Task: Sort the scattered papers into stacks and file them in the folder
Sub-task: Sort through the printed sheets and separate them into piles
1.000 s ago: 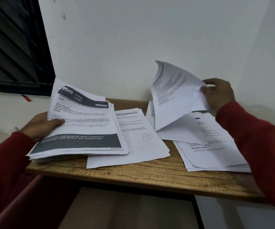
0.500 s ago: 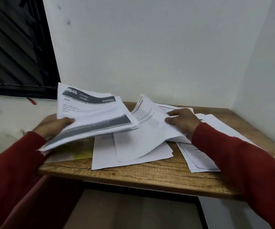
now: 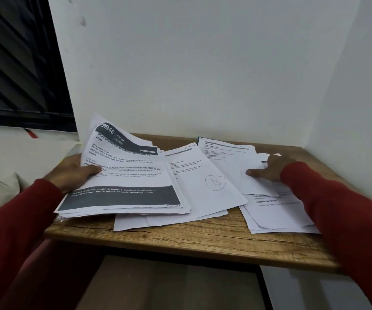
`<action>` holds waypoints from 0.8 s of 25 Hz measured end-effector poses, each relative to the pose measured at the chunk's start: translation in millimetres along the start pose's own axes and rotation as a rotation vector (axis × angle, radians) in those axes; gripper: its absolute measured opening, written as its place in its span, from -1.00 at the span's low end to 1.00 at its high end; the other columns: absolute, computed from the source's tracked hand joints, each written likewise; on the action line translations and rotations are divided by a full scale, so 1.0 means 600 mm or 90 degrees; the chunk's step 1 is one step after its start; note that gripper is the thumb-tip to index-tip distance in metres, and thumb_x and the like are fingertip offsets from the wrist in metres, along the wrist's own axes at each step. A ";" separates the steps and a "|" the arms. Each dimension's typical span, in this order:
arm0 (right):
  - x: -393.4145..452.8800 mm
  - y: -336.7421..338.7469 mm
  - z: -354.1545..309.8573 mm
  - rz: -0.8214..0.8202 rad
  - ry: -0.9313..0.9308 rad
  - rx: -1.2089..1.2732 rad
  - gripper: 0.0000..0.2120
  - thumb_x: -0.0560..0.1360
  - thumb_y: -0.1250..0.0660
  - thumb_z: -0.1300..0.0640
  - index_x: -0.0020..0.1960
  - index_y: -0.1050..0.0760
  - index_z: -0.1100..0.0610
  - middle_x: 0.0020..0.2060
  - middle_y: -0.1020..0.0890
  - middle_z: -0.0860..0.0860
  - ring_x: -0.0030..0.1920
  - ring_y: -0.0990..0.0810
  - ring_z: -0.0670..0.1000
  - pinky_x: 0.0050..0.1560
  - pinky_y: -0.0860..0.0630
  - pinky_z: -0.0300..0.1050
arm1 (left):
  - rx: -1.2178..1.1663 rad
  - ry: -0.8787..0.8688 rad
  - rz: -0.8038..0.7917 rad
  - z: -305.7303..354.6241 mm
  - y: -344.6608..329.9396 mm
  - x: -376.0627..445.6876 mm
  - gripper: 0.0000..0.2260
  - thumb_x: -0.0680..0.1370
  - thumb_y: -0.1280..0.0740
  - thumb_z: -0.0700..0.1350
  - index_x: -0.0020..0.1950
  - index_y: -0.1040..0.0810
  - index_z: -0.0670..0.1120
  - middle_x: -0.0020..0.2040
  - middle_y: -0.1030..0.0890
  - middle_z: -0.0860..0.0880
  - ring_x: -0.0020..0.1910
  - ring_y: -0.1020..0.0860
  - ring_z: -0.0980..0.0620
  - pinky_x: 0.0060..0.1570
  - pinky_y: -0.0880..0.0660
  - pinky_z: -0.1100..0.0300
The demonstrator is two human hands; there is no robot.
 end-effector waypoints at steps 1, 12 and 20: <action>-0.001 -0.001 0.000 -0.005 -0.009 0.007 -0.16 0.42 -0.32 -0.38 0.45 -0.34 0.20 0.43 -0.43 0.10 0.44 -0.35 0.13 0.40 -0.32 -0.02 | -0.008 0.003 -0.001 -0.002 0.000 0.001 -0.71 0.57 -0.32 -0.35 0.29 -0.52 -0.32 0.25 -0.58 -0.24 0.05 -0.51 -0.04 0.08 -0.34 0.21; -0.017 0.120 0.043 0.372 0.054 0.516 -0.73 0.46 -0.45 0.26 0.16 -0.64 0.20 -0.10 -0.61 0.04 -0.07 -0.57 0.05 0.17 -0.51 -0.02 | -0.044 0.024 0.003 -0.003 -0.005 -0.002 -0.71 0.56 -0.31 -0.38 0.29 -0.50 -0.35 0.24 -0.56 -0.23 0.05 -0.50 -0.05 0.05 -0.40 0.20; -0.069 0.156 -0.021 0.347 0.123 0.758 -0.76 0.50 -0.38 0.33 0.13 -0.63 0.15 -0.01 -0.70 0.12 -0.12 -0.66 0.10 -0.13 -0.62 -0.01 | -0.068 0.082 0.085 -0.024 0.049 -0.008 -0.73 0.57 -0.38 -0.17 0.24 -0.56 -0.24 0.17 -0.58 -0.18 0.01 -0.49 -0.11 0.10 -0.41 0.06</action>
Point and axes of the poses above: each hand's wrist, its own x-axis towards the middle knuckle, its own y-axis out of the back of the hand, z = x × y, the point moved 8 cm from there along x, towards the middle knuckle
